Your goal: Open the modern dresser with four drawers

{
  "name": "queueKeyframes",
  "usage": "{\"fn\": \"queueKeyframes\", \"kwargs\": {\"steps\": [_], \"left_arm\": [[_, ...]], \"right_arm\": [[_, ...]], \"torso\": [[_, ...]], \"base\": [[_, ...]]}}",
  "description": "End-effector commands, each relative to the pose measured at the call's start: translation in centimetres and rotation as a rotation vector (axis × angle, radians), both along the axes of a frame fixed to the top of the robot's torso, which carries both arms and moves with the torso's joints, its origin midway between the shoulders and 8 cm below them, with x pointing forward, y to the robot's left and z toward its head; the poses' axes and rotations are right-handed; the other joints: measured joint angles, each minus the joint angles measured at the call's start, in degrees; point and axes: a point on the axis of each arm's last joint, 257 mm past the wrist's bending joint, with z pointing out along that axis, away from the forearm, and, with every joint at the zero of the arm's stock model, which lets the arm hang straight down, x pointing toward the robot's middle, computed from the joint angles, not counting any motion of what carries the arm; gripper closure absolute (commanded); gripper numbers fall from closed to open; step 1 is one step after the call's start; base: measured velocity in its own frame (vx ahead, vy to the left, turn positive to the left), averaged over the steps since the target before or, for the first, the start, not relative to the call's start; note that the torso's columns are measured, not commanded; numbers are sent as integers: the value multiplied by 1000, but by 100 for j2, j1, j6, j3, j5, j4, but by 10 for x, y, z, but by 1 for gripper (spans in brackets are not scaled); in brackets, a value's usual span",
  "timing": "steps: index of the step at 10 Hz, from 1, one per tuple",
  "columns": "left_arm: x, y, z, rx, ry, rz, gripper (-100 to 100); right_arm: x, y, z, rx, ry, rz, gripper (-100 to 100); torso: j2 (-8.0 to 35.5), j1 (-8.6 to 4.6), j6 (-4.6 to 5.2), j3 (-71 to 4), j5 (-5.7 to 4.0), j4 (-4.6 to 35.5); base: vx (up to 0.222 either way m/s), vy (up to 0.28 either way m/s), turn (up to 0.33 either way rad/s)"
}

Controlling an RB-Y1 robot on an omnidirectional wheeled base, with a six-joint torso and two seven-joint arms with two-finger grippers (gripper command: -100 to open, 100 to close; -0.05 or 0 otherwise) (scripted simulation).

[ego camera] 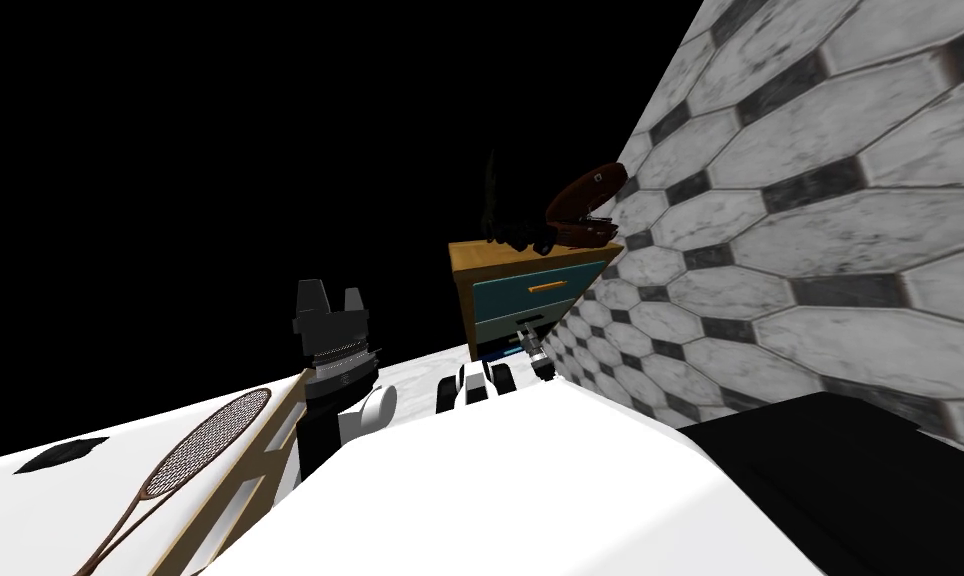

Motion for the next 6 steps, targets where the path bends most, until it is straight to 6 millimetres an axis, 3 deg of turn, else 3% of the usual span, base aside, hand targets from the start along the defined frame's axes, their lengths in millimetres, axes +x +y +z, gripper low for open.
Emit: {"fn": "queueKeyframes", "kwargs": {"steps": [1,2,4,5,6], "left_arm": [[0,0,0,0,0,0,0],[0,0,0,0,0,0,0],[0,0,0,0,0,0,0],[0,0,0,0,0,0,0],[0,0,0,0,0,0,0]], "right_arm": [[2,7,-2,17,1,-5,-100],[12,0,3,17,1,-7,-100],[11,0,2,16,-1,-6,-100],[12,0,2,17,0,-7,100],[12,-2,4,17,-1,-3,100]], "torso": [[-1,0,-1,0,-1,0],[-1,-1,0,0,0,0],[-15,12,0,-10,3,-4],[0,0,0,-1,0,-1],[8,-6,0,5,-3,2]], "base": [[0,0,0],[46,35,12],[41,32,8],[6,5,0],[-66,0,-39]]}}
